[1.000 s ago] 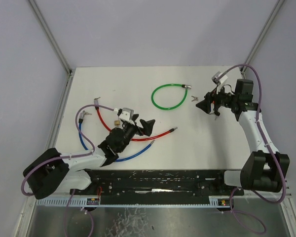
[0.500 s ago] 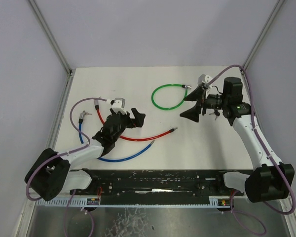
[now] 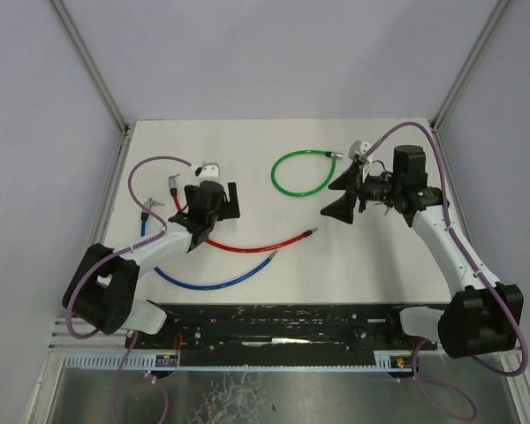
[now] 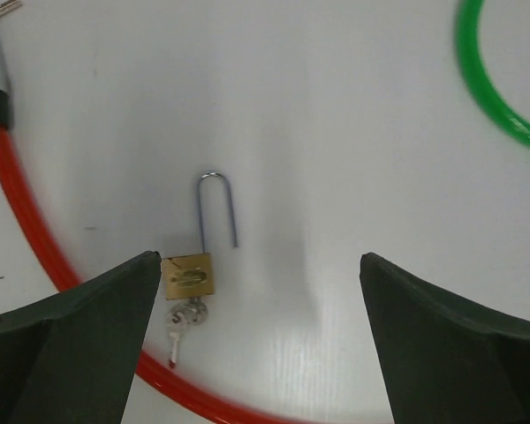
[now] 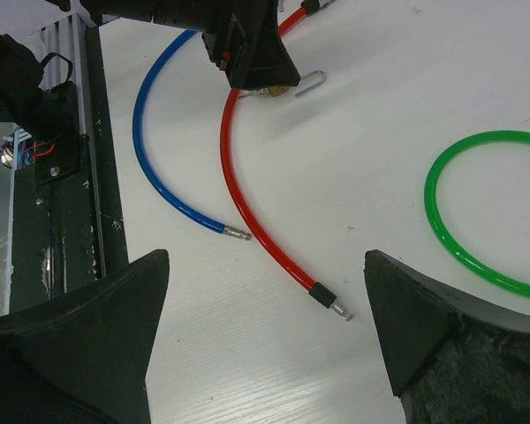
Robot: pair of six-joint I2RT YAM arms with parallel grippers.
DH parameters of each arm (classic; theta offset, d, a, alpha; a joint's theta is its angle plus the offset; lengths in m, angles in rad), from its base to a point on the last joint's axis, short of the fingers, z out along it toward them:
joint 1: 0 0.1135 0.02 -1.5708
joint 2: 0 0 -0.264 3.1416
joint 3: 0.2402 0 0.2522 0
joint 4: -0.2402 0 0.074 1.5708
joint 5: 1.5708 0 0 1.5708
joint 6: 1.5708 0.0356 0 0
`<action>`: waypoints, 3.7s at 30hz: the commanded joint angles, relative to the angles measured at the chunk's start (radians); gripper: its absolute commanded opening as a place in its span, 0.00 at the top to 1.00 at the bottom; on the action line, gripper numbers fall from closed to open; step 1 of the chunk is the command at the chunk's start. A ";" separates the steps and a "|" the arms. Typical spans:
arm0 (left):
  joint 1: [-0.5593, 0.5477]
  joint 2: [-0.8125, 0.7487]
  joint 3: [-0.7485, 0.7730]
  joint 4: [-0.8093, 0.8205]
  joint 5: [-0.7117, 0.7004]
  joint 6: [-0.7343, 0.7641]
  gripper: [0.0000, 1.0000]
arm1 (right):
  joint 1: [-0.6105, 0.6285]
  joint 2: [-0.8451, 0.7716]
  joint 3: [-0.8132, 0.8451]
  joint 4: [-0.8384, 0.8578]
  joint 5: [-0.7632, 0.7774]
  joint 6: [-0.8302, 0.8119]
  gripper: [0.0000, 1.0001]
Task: Lock with the key
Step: Pick up the lock from the center of the board.
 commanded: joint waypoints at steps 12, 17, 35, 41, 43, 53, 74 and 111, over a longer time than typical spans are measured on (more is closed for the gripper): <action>0.136 0.268 0.177 -0.236 0.034 0.060 0.39 | 0.003 0.003 -0.010 0.022 0.027 -0.004 0.03; 0.142 0.273 0.176 -0.256 0.050 0.052 0.46 | 0.003 0.007 -0.012 0.020 0.034 -0.008 0.03; 0.166 0.323 0.203 -0.306 0.123 0.044 0.60 | 0.003 0.001 -0.009 0.008 0.040 -0.021 0.03; 0.174 0.329 0.201 -0.316 0.132 0.040 0.57 | 0.002 0.001 -0.008 0.006 0.040 -0.021 0.03; 0.174 0.331 0.202 -0.322 0.132 0.039 0.57 | 0.002 0.001 -0.007 0.007 0.040 -0.021 0.03; 0.174 0.320 0.197 -0.341 0.165 0.029 0.63 | 0.003 0.003 -0.007 0.007 0.039 -0.019 0.03; 0.164 0.145 0.126 -0.141 0.593 0.050 0.99 | 0.003 0.011 -0.015 0.000 0.032 -0.045 0.03; -0.120 0.188 0.149 0.266 1.389 0.014 1.00 | 0.130 0.121 -0.045 -0.357 -0.139 -0.775 0.29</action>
